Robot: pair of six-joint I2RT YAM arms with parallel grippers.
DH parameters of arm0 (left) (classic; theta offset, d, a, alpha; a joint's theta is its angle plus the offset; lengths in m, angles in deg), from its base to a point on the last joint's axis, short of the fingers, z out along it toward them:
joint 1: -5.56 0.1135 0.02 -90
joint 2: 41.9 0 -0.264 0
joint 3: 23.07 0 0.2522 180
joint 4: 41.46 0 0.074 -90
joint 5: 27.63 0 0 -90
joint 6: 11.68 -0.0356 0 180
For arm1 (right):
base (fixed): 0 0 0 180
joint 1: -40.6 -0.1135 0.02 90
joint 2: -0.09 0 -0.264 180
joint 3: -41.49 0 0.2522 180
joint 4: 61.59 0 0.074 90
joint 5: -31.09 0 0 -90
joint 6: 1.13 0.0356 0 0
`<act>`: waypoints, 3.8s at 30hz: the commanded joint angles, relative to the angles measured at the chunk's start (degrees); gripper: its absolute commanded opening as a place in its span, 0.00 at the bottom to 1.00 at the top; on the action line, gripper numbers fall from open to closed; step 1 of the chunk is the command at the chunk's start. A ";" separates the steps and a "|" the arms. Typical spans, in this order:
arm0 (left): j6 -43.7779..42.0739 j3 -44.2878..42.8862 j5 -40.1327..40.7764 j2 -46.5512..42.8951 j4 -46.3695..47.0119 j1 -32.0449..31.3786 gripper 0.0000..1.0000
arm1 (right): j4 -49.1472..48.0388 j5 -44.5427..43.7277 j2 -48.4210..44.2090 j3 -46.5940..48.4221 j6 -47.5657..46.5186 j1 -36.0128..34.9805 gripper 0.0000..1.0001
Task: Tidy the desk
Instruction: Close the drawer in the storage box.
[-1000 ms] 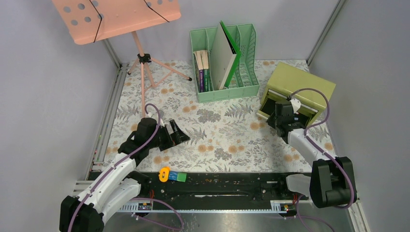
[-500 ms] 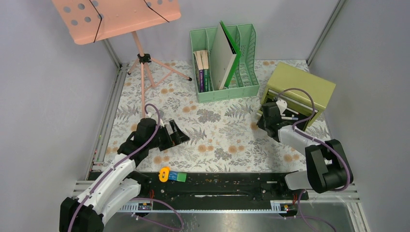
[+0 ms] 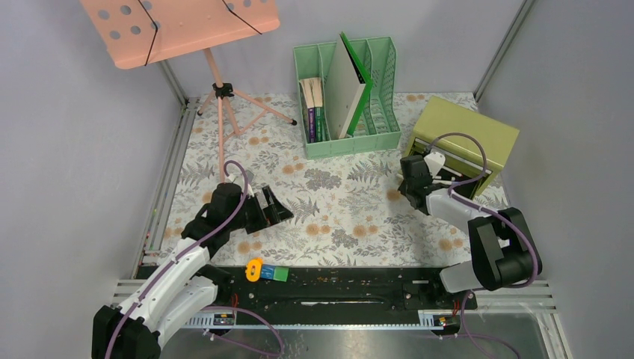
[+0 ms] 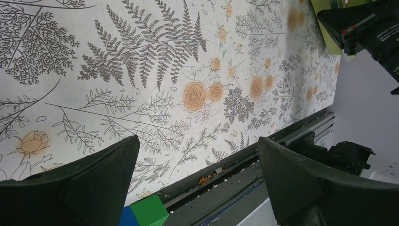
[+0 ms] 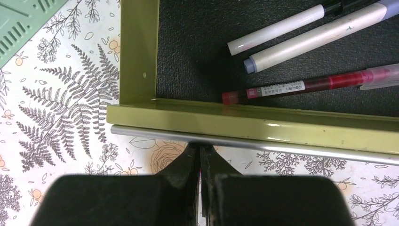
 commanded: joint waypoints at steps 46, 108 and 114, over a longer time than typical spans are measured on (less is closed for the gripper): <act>-2.42 0.10 -0.16 -1.53 0.37 0.25 0.99 | 15.59 4.25 -19.16 5.03 12.04 1.56 0.00; -2.73 1.25 -0.75 -2.22 0.36 0.27 0.99 | -79.47 47.52 23.93 -25.01 55.51 41.57 0.00; -2.75 1.43 -0.61 -2.36 0.27 0.29 0.99 | -77.10 46.76 23.27 -23.05 55.05 41.66 0.00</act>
